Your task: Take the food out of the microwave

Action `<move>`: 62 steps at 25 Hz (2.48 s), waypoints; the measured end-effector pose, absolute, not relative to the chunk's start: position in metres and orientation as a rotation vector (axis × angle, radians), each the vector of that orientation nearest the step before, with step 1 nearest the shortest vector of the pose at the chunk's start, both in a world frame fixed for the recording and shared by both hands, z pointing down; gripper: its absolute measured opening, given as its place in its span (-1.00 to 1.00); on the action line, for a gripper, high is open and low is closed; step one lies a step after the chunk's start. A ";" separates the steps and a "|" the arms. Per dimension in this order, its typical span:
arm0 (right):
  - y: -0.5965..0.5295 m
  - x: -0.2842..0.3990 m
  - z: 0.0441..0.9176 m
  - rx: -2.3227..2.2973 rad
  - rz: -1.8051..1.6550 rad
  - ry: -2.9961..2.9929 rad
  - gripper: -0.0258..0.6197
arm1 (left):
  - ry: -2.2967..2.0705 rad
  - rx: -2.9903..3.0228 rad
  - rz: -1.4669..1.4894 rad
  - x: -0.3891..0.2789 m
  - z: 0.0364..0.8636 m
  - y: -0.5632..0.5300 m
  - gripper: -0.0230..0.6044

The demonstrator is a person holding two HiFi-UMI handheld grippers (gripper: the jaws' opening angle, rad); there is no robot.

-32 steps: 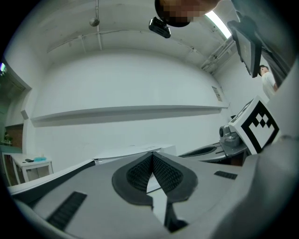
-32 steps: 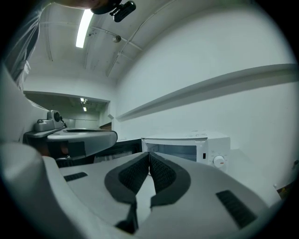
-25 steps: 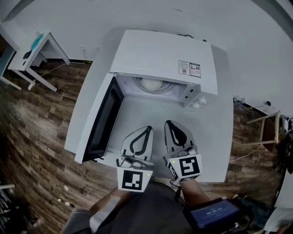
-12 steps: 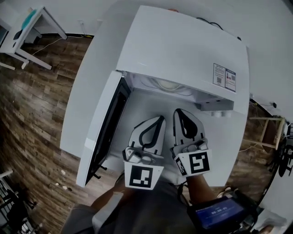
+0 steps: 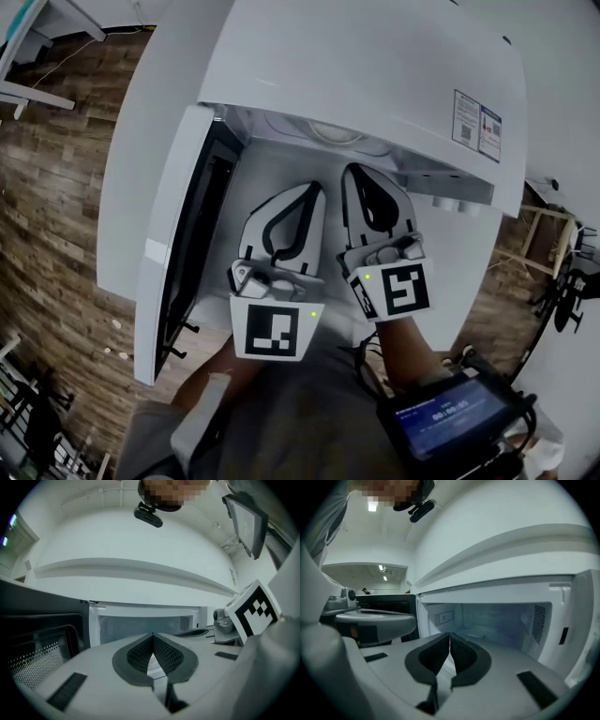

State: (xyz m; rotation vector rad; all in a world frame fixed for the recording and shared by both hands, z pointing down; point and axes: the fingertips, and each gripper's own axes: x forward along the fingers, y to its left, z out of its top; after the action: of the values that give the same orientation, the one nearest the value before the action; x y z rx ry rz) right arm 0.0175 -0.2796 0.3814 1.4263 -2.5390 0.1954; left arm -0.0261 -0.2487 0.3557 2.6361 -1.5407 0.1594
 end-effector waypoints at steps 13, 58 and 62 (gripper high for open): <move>-0.333 0.015 0.425 1.410 0.166 -2.420 0.54 | -1.531 2.519 0.179 -0.029 0.385 -0.251 -0.91; -0.201 0.075 0.445 1.473 0.078 -2.263 0.68 | -1.387 2.657 0.166 0.019 0.355 -0.154 -0.91; -0.155 0.135 0.474 1.516 0.163 -2.147 0.68 | -1.321 2.701 0.186 0.053 0.357 -0.129 -0.91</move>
State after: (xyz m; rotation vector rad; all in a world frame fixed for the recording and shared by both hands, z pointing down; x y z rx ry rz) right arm 0.1345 -0.1546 0.4739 1.5161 -2.1470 0.1626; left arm 0.0532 -0.1285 0.3573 2.7012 -1.3209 0.1860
